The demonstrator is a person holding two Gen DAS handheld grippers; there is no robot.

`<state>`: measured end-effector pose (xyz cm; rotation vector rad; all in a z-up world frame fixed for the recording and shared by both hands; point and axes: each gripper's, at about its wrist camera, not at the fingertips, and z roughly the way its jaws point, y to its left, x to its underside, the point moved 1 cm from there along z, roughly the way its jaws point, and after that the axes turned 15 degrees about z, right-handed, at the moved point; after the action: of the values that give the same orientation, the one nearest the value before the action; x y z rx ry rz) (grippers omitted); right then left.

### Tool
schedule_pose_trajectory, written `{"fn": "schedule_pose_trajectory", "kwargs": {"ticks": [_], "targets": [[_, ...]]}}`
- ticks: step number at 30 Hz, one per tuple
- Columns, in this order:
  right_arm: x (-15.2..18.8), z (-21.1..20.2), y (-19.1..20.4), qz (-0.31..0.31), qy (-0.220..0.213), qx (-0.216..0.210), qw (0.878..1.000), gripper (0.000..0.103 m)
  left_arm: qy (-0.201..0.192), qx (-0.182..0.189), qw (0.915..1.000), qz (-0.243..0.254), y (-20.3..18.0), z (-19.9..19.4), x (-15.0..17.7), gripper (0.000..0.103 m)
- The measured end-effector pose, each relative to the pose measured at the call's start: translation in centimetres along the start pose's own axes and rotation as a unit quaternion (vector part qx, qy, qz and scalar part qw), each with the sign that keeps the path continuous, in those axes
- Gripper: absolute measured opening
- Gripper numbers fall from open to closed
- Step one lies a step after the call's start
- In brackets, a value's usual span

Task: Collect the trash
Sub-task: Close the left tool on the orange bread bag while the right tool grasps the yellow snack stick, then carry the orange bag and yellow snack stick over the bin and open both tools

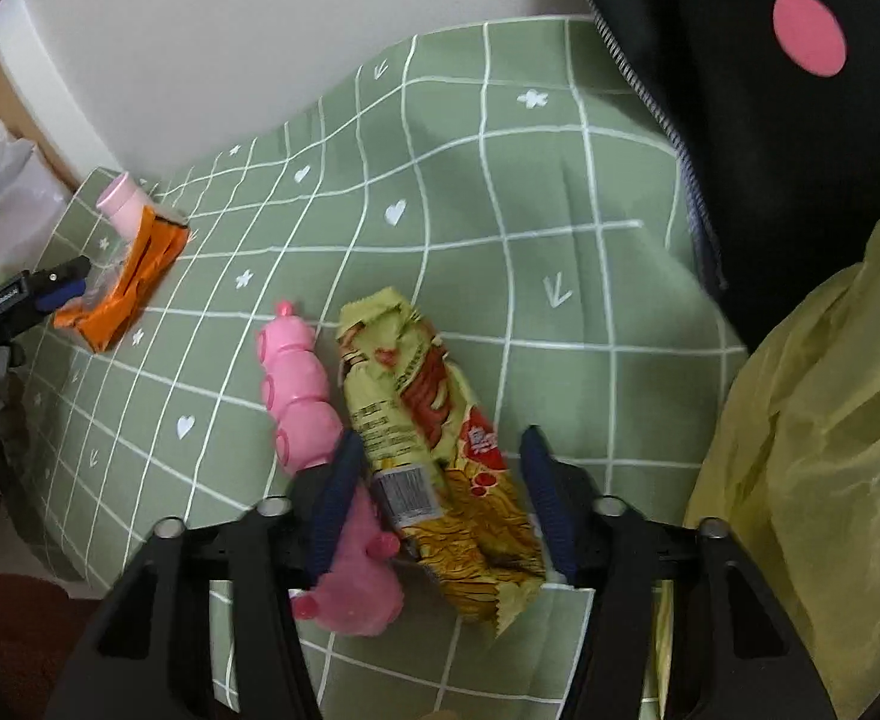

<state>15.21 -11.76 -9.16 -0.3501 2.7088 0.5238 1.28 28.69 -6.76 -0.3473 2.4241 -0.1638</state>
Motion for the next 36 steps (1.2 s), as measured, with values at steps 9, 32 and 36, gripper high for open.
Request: {"fn": "schedule_pose_trajectory", "kwargs": {"ticks": [9, 32, 36], "targets": [[-1.5, -2.9, 2.5, -0.022, -0.069, -0.007, 0.997, 0.016, 0.024, -0.015, 0.9996, -0.007, 0.5, 0.3, 1.7, 0.065], [-1.1, -9.3, 2.9, -0.004, -0.159, 0.007, 0.987, 0.015, -0.071, 0.008, 0.9926, 0.098, -9.3, -4.9, -4.6, 0.013], [-0.8, -11.9, 1.9, 0.014, -0.190, 0.016, 0.982, 0.015, -0.097, 0.054, 0.9846, 0.135, -13.1, -5.9, -7.1, 0.013]]}}
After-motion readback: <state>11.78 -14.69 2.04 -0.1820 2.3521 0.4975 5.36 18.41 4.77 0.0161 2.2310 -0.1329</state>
